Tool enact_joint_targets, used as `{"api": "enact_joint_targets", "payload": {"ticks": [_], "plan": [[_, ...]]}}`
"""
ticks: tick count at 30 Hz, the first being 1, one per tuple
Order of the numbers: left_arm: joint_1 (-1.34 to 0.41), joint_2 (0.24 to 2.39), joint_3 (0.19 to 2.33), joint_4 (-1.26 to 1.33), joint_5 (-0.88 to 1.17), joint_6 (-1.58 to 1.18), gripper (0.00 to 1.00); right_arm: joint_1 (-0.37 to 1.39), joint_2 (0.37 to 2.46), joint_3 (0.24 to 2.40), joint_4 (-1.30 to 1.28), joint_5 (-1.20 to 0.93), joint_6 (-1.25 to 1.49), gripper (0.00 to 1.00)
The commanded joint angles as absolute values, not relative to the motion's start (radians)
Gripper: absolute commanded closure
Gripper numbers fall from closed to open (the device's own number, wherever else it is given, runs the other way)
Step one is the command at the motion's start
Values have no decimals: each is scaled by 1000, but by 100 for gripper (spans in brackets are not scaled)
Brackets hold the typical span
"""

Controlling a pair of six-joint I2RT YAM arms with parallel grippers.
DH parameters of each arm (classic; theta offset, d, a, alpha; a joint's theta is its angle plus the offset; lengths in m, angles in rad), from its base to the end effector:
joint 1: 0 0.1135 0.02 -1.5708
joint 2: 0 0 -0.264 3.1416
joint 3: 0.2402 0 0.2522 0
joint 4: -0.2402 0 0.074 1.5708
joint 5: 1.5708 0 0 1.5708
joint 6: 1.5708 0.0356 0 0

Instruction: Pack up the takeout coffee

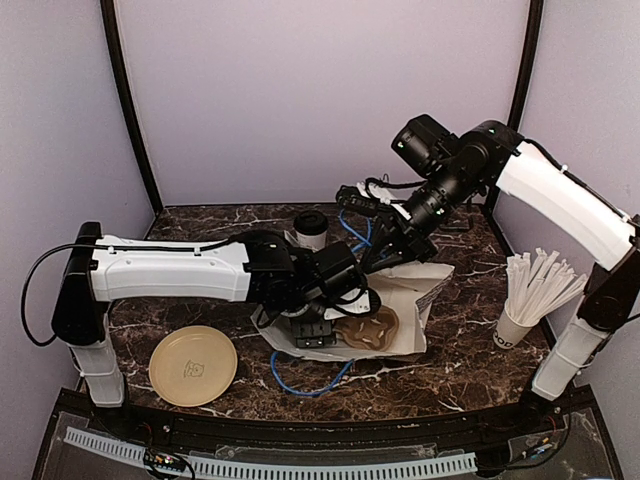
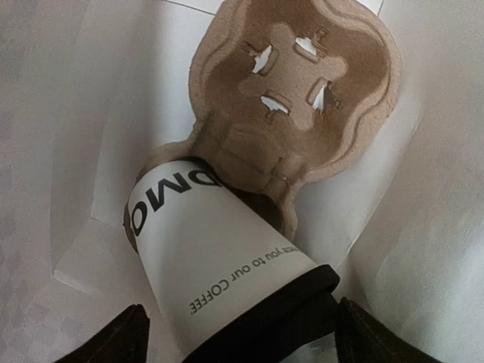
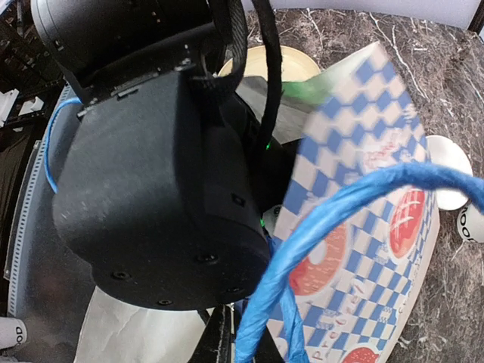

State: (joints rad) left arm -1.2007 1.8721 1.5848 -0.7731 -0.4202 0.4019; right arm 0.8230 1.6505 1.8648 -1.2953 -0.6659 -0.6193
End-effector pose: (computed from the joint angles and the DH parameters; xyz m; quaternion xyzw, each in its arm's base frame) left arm 0.1591 -0.3698 0.2608 0.6431 0.6962 0.0899 0.3059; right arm 0.1985 0.2463 0.3974 -0.6649 0.6363 0.3387 0.1957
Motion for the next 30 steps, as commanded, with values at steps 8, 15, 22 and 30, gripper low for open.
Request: {"api": "enact_joint_targets", "payload": {"ticks": [8,15,22,30], "plan": [[-1195,1881,1622,-847,-394,394,44,842,1647,1878,-1284,-710,-618,96],[-1195,1827,1658,-852,-385,406,61,842,1655,1882,-1284,-702,-618,97],[-1195,1784,1771,-893,-329,390,65,839,1654,1861,-1275,-648,-632,98],[-1193,1696,1816,-850,-239,353,65,744,1658,1869,-1236,-608,-635,99]]}}
